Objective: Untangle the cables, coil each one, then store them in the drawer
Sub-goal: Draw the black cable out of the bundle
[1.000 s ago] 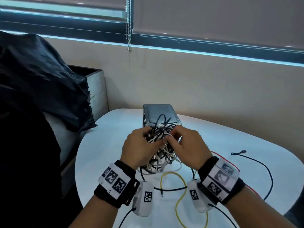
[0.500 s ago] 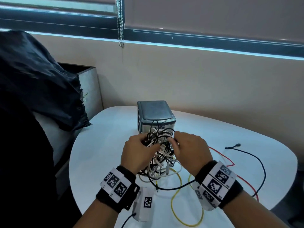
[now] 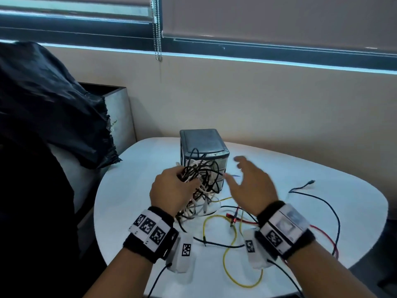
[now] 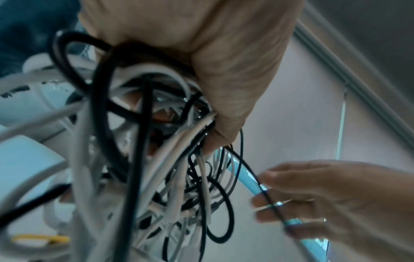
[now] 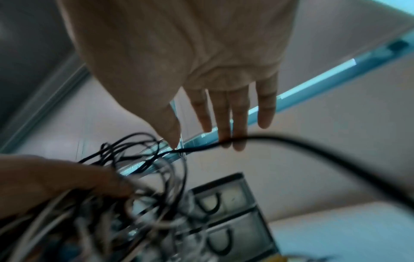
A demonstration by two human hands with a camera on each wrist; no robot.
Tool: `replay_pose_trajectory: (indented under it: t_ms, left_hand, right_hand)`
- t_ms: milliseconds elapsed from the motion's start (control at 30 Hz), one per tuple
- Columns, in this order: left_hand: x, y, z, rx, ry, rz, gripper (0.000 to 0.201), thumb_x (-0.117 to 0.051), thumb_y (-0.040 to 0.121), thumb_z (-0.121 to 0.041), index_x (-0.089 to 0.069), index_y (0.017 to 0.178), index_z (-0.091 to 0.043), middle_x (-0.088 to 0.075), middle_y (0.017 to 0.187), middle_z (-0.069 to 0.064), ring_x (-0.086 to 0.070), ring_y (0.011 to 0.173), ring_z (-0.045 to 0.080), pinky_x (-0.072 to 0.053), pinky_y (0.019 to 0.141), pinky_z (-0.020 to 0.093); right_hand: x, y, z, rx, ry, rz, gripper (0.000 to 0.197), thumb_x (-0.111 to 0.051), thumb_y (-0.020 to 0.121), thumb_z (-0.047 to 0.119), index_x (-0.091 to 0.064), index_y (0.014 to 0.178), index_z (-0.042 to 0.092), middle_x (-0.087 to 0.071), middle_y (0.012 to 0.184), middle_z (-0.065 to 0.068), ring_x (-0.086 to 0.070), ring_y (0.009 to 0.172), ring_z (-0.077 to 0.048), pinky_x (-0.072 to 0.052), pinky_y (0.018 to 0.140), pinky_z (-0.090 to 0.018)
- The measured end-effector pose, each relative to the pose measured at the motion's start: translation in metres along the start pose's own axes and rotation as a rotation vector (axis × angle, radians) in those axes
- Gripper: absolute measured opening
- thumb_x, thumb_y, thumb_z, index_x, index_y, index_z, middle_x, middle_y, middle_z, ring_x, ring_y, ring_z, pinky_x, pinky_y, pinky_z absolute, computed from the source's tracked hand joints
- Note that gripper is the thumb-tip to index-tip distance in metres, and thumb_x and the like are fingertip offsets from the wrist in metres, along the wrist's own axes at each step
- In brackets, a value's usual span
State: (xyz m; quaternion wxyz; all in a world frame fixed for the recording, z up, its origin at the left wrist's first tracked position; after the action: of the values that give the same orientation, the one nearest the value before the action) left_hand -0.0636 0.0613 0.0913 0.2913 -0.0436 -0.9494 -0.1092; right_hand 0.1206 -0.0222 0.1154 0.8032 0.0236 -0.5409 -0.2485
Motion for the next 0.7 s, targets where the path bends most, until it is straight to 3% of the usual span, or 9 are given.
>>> replay_pose_trajectory:
  t_ms: [67,200,333,467,567,700]
  left_hand:
    - [-0.003,0.004,-0.009,-0.028,-0.103,0.025,0.016,-0.080,0.073,-0.038,-0.067,0.066,-0.031,-0.069,0.064,-0.013,-0.065,0.065,0.007,-0.044,0.058,0.023]
    - [0.001,0.007,-0.019,-0.083,-0.277,0.011,0.008,-0.080,0.074,-0.031,-0.073,0.074,-0.028,-0.073,0.071,-0.014,-0.067,0.067,0.003,-0.052,0.063,0.024]
    - [0.004,0.010,-0.029,-0.088,-0.379,-0.040,0.018,-0.073,0.066,-0.038,-0.075,0.079,-0.024,-0.074,0.073,-0.011,-0.070,0.071,0.008,-0.059,0.070,0.034]
    - [0.004,0.016,-0.041,-0.101,-0.444,-0.067,0.028,-0.071,0.063,-0.046,-0.076,0.083,-0.026,-0.075,0.075,-0.012,-0.070,0.072,0.007,-0.060,0.072,0.036]
    - [0.007,0.023,-0.050,-0.121,-0.469,-0.087,0.024,-0.072,0.066,-0.042,-0.075,0.081,-0.023,-0.074,0.073,-0.010,-0.069,0.070,0.010,-0.058,0.070,0.036]
    - [0.008,0.032,-0.049,-0.137,-0.497,-0.005,0.016,-0.075,0.068,-0.033,-0.074,0.080,-0.021,-0.074,0.072,-0.005,-0.066,0.062,0.011,-0.057,0.066,0.036]
  right_hand:
    - [-0.014,0.005,0.014,0.017,0.092,0.081,0.027,-0.051,0.096,0.045,-0.057,0.110,0.024,-0.069,0.100,-0.001,-0.065,0.096,-0.027,-0.051,0.083,-0.040]
    - [0.000,0.015,0.026,-0.002,0.280,-0.087,0.020,-0.058,0.094,0.041,-0.058,0.098,0.021,-0.067,0.081,0.002,-0.062,0.077,-0.022,-0.045,0.065,-0.031]
    - [0.028,0.011,0.044,0.169,0.166,-0.405,0.023,-0.067,0.088,0.035,-0.055,0.088,0.016,-0.052,0.079,0.002,-0.051,0.068,-0.023,-0.038,0.059,-0.031]
    - [0.047,0.019,0.061,0.381,0.037,-0.429,0.019,-0.066,0.088,0.029,-0.062,0.073,0.018,-0.055,0.065,0.002,-0.054,0.058,-0.025,-0.029,0.056,-0.026]
    - [0.075,0.028,0.065,0.367,0.087,-0.530,0.022,-0.065,0.090,0.030,-0.066,0.072,0.017,-0.056,0.057,0.002,-0.051,0.052,-0.025,-0.033,0.053,-0.025]
    - [0.129,0.025,0.054,0.320,0.419,-0.794,0.021,-0.065,0.092,0.029,-0.068,0.075,0.016,-0.053,0.058,0.016,-0.047,0.052,0.000,-0.040,0.053,-0.019]
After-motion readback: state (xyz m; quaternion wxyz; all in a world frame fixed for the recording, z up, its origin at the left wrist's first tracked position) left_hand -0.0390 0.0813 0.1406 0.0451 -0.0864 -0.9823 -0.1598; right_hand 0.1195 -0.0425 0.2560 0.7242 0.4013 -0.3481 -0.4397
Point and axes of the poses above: each hand's wrist, its own y-axis towards the middle knuckle, its own x-axis out of the back of the hand, z = x × y, the point moved 5 cm from there along y, towards the middle knuckle
